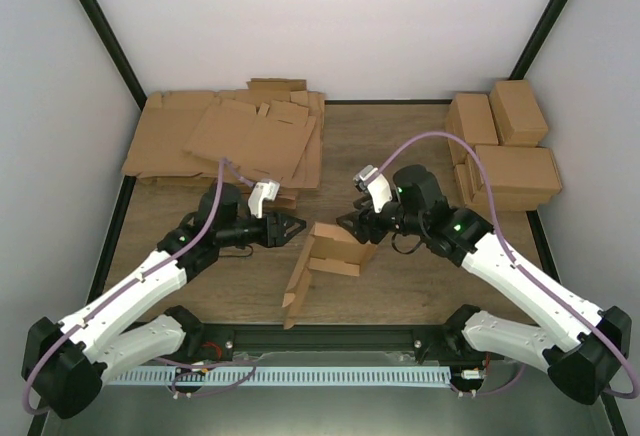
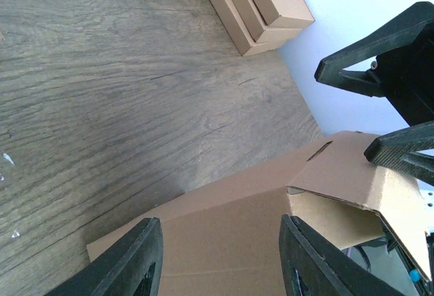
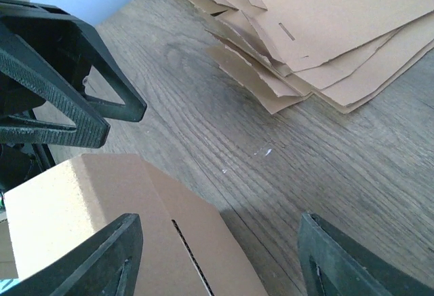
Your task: Fold the paper box
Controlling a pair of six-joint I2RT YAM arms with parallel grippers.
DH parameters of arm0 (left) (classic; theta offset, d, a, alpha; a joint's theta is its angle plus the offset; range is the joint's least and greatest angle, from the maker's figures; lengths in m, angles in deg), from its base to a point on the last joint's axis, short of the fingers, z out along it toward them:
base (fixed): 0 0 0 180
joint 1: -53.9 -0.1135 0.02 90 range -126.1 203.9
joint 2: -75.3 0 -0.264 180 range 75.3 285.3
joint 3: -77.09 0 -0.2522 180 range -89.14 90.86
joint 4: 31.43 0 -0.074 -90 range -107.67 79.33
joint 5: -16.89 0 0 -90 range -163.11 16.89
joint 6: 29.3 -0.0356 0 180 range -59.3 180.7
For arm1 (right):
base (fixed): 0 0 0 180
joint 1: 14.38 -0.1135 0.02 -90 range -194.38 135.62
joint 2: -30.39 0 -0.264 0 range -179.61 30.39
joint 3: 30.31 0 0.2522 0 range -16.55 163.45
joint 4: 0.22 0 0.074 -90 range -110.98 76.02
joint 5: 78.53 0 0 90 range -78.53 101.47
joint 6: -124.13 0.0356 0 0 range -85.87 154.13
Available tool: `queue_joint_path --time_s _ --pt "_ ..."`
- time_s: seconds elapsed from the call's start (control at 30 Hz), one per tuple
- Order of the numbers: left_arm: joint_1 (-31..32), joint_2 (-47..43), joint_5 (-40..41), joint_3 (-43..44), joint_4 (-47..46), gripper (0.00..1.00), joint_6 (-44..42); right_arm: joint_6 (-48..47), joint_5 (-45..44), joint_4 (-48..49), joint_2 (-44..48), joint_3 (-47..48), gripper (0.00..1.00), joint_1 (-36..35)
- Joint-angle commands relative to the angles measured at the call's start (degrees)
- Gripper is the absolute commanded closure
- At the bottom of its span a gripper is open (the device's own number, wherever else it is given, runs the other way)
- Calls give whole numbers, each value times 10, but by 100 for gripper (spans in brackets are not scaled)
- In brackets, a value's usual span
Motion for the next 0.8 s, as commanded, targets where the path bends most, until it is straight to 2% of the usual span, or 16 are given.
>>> queue_joint_path --time_s 0.0,0.23,0.77 --pt "2 2 -8 5 -12 51 -3 -17 15 -21 9 28 34 3" --pt "3 15 -13 -3 -22 51 -2 -38 21 -51 7 44 32 3" --pt "7 19 -14 -9 -31 51 -2 -3 38 -66 3 72 31 3"
